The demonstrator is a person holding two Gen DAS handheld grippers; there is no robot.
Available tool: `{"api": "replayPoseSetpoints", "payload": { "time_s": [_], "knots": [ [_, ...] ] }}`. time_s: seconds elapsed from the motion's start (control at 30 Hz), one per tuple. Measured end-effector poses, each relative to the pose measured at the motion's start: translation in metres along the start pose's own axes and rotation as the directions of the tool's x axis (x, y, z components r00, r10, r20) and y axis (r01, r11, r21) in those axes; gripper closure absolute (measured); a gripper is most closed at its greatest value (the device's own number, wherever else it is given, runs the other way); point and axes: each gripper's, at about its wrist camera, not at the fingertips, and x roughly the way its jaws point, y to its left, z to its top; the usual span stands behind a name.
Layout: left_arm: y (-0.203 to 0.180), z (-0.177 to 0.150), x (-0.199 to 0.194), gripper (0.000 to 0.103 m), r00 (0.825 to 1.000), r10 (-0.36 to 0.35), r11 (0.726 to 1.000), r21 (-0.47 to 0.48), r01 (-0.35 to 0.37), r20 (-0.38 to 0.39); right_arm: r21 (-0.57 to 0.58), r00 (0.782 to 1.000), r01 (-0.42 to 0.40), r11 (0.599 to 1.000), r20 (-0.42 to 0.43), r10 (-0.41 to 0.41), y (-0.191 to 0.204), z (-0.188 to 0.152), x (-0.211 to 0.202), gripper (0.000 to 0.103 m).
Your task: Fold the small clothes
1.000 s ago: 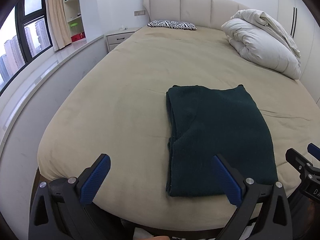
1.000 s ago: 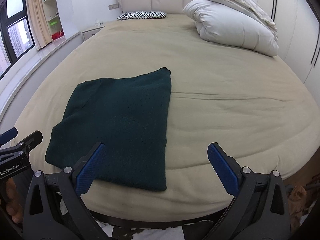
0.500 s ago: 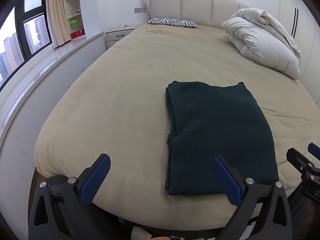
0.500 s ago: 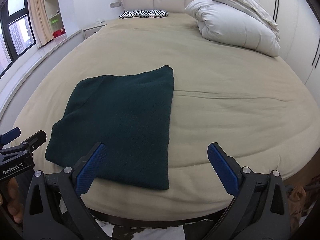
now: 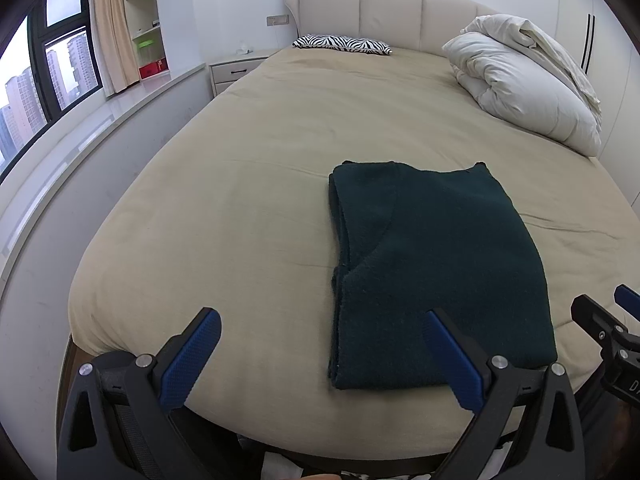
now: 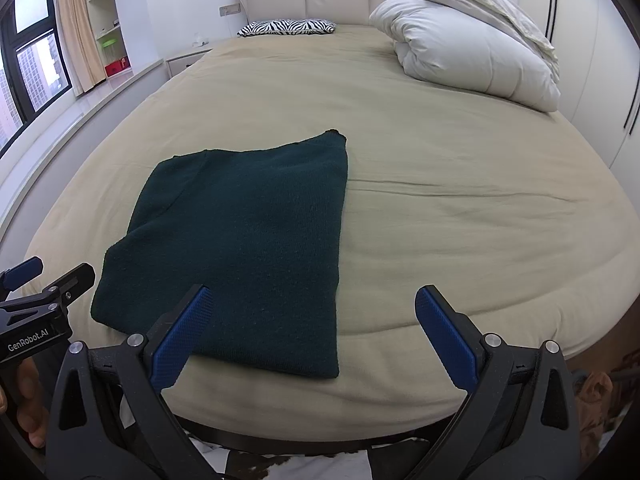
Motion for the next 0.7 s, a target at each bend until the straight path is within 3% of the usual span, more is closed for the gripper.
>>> {"api": "replayPoseSetpoints", "payload": {
  "time_s": [0.7],
  "knots": [
    [-0.0006, -0.0007, 0.0002, 0.0, 1.0, 0.001, 1.0, 0.001, -0.001, -0.001, 0.001, 1.0, -0.005, 1.0, -0.007, 0.005, 0.0009, -0.0031, 0.0026, 0.0]
  ]
}}
